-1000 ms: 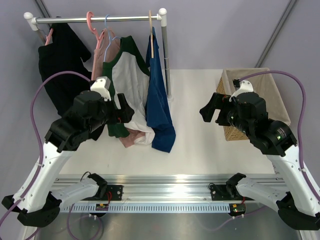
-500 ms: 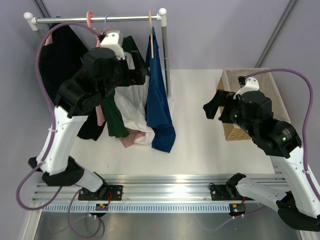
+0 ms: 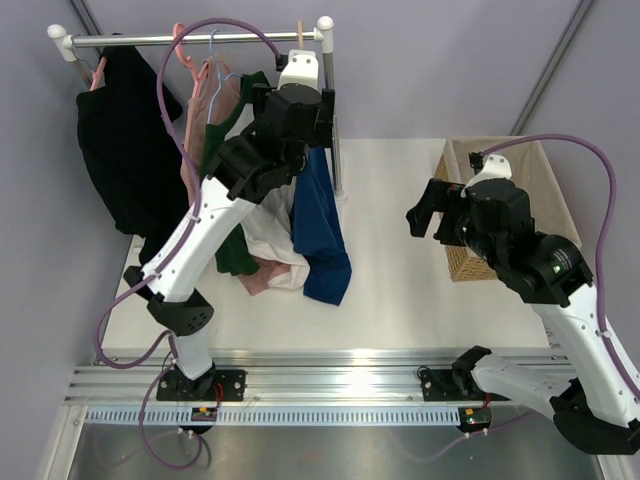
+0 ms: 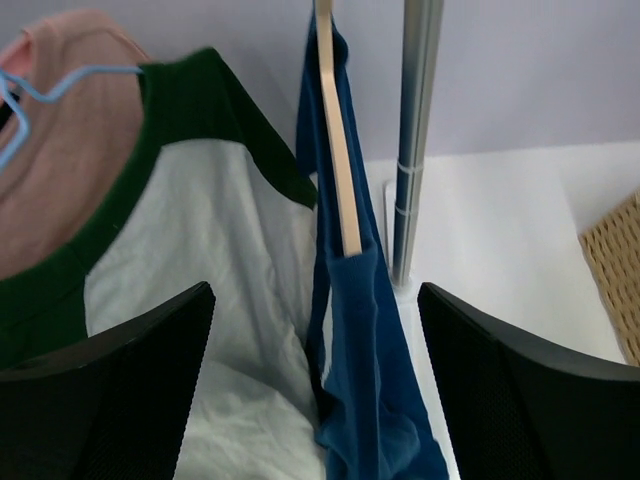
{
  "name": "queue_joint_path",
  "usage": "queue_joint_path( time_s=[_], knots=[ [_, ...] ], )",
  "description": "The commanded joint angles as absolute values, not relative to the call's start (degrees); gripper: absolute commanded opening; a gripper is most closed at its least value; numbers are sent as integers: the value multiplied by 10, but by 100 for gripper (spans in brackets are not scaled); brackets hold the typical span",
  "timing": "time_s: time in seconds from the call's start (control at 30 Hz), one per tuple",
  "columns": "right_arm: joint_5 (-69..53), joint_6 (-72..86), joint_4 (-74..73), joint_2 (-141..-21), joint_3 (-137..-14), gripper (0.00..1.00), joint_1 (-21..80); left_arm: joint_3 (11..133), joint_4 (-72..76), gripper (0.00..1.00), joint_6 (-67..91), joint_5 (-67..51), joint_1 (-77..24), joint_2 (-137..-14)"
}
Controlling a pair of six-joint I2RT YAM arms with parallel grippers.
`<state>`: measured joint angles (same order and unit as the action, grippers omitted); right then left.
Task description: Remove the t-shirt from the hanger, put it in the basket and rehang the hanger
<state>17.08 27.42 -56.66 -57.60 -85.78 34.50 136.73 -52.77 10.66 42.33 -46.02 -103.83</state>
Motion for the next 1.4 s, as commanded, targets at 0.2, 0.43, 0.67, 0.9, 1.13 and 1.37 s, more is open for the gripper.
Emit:
queue_joint_path(
  time_s=[0.2,0.43,0.67,0.9,1.13,1.37],
  knots=[
    [206,265,-596,-522,-852,100,350,1350,-396,77,41,473,-459,-1045],
    [214,255,-602,-519,-866,100,350,1318,-389,74,53,446,-459,-1047],
    [216,250,-599,-520,-861,99,350,1295,-421,57,76,464,-459,-1042],
    [214,252,-593,-519,-860,99,350,1284,-406,48,61,454,-458,-1046],
    [224,255,-598,-507,-867,100,350,1306,-399,0,41,489,-448,-1052],
    [229,263,-598,-490,-847,99,350,1297,-329,0,-11,482,-446,-1031]
  ],
)
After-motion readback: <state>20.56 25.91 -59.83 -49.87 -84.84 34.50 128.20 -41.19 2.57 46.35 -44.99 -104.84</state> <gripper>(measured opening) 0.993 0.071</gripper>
